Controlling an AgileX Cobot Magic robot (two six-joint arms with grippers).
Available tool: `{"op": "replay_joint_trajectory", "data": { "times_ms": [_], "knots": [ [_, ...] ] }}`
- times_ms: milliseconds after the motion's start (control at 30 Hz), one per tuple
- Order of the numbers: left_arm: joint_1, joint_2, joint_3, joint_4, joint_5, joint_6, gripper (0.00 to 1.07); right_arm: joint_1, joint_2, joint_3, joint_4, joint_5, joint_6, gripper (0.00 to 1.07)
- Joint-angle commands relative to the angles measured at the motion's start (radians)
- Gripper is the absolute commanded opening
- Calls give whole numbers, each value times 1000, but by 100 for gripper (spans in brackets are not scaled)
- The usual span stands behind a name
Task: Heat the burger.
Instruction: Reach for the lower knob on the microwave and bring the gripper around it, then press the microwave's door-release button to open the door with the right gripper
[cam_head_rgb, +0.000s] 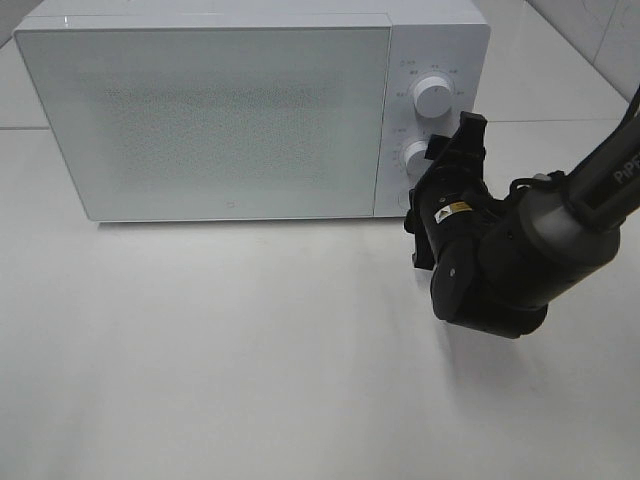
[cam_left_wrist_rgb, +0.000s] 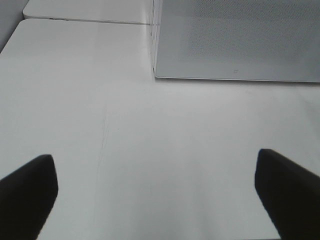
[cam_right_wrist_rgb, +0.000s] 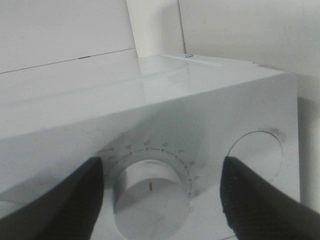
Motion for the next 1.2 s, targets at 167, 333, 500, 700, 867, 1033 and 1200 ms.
{"op": "replay_joint_trajectory", "data": {
  "times_ms": [167, 333, 500, 700, 867, 1033, 1200],
  "knots": [
    [0, -19, 4, -6, 1, -7, 100, -6, -28, -2, -92, -118, -54, 75],
    [0, -19, 4, -6, 1, -7, 100, -6, -75, 23, -146, -82, -126, 74],
    [0, -19, 4, -6, 1, -7, 100, -6, -127, 85, -196, -14, -160, 74],
    [0, -19, 4, -6, 1, -7, 100, -6, -238, 168, -233, 157, -359, 74],
    [0, -19, 4, -6, 1, -7, 100, -9, -314, 189, -238, 309, -588, 74],
    [0, -19, 4, -6, 1, -7, 100, -32, -420, 191, -239, 533, -951, 74],
    [0, -19, 4, -6, 1, -7, 100, -129, -528, 173, -255, 844, -1379, 74]
  ]
}}
